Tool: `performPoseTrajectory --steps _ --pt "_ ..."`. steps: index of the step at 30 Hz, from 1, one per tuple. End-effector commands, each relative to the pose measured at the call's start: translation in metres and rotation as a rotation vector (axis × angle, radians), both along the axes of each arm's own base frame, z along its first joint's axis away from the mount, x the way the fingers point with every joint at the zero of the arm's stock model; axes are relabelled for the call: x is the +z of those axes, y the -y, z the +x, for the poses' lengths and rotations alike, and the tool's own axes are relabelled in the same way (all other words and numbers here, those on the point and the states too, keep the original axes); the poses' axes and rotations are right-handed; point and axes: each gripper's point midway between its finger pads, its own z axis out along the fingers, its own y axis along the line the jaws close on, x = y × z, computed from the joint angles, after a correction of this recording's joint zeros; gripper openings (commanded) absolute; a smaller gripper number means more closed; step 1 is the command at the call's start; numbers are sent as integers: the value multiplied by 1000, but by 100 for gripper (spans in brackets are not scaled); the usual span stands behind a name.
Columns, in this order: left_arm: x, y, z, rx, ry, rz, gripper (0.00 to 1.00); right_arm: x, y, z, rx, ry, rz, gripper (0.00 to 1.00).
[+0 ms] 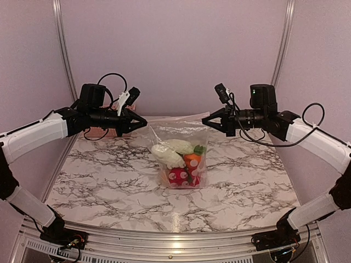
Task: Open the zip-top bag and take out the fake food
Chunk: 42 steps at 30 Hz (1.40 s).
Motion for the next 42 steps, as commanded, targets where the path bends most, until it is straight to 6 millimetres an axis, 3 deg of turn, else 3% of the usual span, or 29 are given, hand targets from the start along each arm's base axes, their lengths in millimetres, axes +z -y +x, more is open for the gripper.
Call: performPoseTrajectory --steps 1,5,7,14,17,20,24,26,29,31,35,38,42 --pt "-17 -47 20 163 -9 88 0 18 22 5 -76 40 19 0" --pt "-20 -56 24 181 -7 97 0 17 28 9 -100 44 15 0" --pt "-13 -53 27 173 12 78 0 20 28 11 -104 52 19 0" --pt "52 -28 53 165 137 -39 0 40 22 25 -100 93 34 0" --pt "71 -9 50 95 194 -59 0 44 19 27 -88 104 31 0" --pt "65 10 38 6 208 -39 0 32 12 22 -69 83 13 0" --pt "36 24 17 -69 205 34 0 -3 -11 3 -23 48 -69 0" --pt "24 26 5 -97 213 68 0 -21 -20 -9 2 20 -111 5" --pt "7 26 -10 -133 214 126 0 -32 -24 -24 23 -27 -131 32" --pt "3 25 -19 -146 228 149 0 -28 -21 -29 15 -36 -136 50" --pt "-3 24 -32 -165 261 190 0 -6 -12 -34 -11 -13 -148 72" --pt "-4 25 -37 -166 285 215 0 4 -11 -34 -11 -22 -169 79" --pt "2 29 -39 -162 313 213 0 2 -11 -23 -47 -75 -225 78"
